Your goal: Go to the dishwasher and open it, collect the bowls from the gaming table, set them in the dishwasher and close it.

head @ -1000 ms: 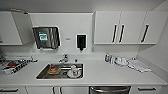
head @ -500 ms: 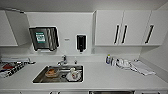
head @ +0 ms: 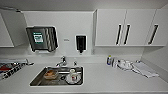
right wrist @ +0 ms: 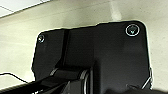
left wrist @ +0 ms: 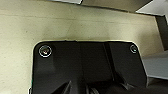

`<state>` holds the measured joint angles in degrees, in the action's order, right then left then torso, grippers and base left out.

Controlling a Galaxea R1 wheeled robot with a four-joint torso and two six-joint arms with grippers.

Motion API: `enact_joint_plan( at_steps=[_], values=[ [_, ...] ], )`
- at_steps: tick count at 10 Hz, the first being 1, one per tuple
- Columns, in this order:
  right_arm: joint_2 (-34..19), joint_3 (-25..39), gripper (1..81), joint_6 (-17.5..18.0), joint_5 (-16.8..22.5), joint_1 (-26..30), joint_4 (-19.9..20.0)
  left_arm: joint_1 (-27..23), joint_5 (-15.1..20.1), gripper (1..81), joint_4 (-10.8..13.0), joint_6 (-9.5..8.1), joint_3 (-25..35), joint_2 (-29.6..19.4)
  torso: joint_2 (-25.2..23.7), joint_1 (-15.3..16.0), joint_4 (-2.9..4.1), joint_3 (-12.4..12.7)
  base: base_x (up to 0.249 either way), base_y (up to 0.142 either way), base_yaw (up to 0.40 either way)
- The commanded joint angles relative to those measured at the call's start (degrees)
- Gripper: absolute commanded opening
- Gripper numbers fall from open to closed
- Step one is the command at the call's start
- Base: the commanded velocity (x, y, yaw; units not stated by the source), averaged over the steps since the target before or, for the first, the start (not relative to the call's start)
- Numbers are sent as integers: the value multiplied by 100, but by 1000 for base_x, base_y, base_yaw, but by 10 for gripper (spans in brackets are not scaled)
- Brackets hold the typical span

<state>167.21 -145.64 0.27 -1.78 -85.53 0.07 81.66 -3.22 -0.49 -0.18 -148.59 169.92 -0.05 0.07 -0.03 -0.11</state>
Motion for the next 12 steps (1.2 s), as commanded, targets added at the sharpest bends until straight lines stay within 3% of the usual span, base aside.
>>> enact_joint_plan(
  at_steps=[1,3,5,8,9,10,12],
  values=[
    [-53,10,811,8,310,269,54,-321,278,811,5,-8,23,-2,0,0,0,0,0,0,0],
    [-44,-16,811,35,310,277,63,-322,278,811,-13,-26,49,-20,0,0,0,0,0,0,0],
    [-53,-95,811,70,310,260,177,-331,278,811,-250,-26,76,-107,0,-2,0,0,0,0,0],
    [-115,10,811,70,319,251,168,-287,129,811,-232,9,454,-353,0,-2,0,0,0,0,0],
    [-211,177,811,70,319,251,177,-234,-109,811,-232,9,761,-538,0,-2,0,0,0,0,0],
    [-420,499,811,70,319,251,186,-225,-206,811,-232,1,1101,-738,-573,367,0,0,0,0,0],
    [-976,1329,811,87,319,277,318,-225,-206,811,-250,-8,1324,-934,-603,385,0,2,0,0,0]
  ],
)
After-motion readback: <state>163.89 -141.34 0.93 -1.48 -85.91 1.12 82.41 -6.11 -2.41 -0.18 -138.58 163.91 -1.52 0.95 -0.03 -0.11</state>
